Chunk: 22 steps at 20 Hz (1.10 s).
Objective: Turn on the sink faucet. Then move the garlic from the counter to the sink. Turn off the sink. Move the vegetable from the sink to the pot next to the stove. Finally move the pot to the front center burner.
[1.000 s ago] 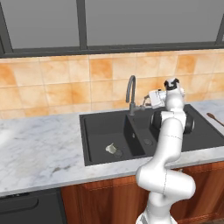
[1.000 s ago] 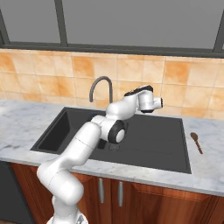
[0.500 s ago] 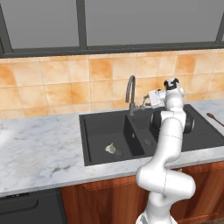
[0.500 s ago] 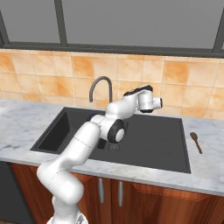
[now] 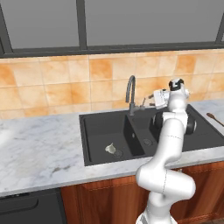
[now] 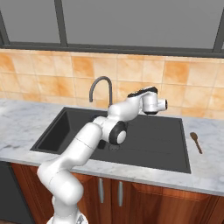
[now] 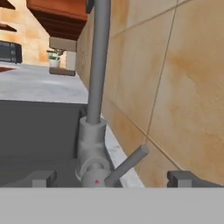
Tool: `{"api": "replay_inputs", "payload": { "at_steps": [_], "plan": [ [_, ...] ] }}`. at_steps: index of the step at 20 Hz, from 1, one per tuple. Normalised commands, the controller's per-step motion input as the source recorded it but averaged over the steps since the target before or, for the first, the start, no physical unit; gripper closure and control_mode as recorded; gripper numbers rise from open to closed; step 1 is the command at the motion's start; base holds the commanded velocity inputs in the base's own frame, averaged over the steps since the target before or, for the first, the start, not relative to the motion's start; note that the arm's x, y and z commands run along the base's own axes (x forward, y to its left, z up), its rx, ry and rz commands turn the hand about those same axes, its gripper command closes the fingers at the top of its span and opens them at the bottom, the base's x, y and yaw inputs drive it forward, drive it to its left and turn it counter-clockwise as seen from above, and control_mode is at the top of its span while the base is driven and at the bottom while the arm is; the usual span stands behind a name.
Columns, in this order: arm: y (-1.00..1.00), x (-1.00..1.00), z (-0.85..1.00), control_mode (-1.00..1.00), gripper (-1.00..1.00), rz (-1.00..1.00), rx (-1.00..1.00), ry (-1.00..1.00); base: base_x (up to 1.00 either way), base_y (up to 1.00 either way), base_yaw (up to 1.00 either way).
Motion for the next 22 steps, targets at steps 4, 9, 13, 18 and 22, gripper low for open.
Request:
{"api": "replay_inputs", "payload": {
  "at_steps": [4, 9, 13, 18, 22],
  "plan": [
    [-0.05, -0.51, 0.31, -1.00, -1.00, 0.00, 0.00, -0.12, 0.00, 0.00, 0.00],
    [0.07, -0.76, 0.43, -1.00, -1.00, 0.00, 0.00, -0.12, 0.00, 0.00, 0.00],
    [0.24, -0.84, 0.24, -1.00, -1.00, 0.00, 0.00, -0.07, 0.00, 0.00, 0.00],
    [0.29, -0.92, 0.27, -1.00, -1.00, -0.01, 0.00, -0.07, 0.00, 0.00, 0.00],
    [0.26, -0.98, 0.49, -1.00, -1.00, -0.01, 0.00, -0.11, 0.00, 0.00, 0.00]
  ]
}}
